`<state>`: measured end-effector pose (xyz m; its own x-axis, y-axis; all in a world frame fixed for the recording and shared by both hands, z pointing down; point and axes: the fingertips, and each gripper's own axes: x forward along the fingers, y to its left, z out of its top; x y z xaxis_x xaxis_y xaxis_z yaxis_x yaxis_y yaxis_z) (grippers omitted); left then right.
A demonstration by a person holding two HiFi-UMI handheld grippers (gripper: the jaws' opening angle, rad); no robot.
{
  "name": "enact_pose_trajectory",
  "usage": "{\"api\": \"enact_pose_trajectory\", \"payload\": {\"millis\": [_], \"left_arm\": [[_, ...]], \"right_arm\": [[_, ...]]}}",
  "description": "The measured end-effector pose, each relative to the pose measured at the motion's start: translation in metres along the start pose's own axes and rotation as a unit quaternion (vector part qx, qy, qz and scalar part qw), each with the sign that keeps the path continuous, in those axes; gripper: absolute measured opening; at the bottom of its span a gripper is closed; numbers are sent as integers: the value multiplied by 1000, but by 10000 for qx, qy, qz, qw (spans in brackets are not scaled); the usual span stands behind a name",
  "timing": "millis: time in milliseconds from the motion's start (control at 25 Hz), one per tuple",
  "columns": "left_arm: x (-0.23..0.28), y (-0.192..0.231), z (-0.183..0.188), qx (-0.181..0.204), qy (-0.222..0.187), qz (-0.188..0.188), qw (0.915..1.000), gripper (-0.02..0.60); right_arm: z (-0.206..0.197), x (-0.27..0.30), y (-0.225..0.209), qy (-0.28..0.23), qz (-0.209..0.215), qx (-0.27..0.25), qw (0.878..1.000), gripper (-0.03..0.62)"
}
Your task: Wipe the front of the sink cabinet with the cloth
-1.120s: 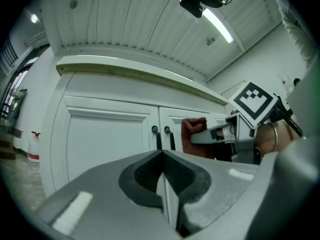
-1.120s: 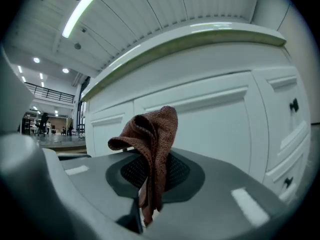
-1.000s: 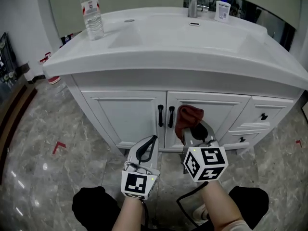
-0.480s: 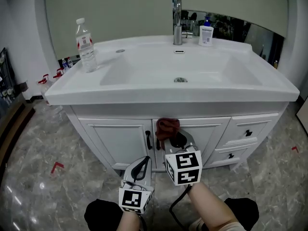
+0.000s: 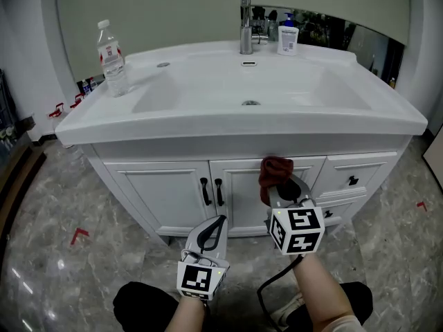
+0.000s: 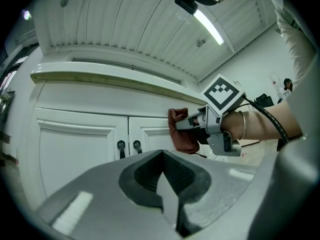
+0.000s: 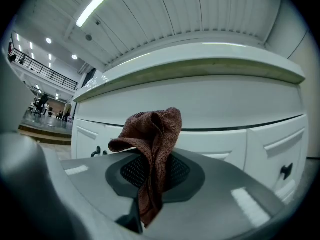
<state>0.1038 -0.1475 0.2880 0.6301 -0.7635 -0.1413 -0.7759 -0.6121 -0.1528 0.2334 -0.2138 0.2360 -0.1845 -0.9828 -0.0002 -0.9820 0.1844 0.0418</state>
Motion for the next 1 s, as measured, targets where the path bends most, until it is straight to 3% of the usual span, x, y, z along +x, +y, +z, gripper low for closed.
{"api": "enact_pose_trajectory", "payload": {"millis": [200,480,680,800,1000], "left_arm": [[3,0,-5,-219,8,93,9997,0],[12,-16,-13,-160,25,-117,9998,0],[13,-11,-12,-117,-8,-23,9999,0],[8,-5,-15,-212,15,96,9997,0],[-5,13,-24,-296,132,300,9990,0]], "right_arm": [[-4,-15,-38,78,-226,19,9997,81],[-8,-32,-88,84,-796,5,9968,81],[-12,-39,-98,99,-1074,114,9941,80],[-16,-37,-69,60,-807,191,9965,78],[-37,-11,20,189,139,166,9996,80]]}}
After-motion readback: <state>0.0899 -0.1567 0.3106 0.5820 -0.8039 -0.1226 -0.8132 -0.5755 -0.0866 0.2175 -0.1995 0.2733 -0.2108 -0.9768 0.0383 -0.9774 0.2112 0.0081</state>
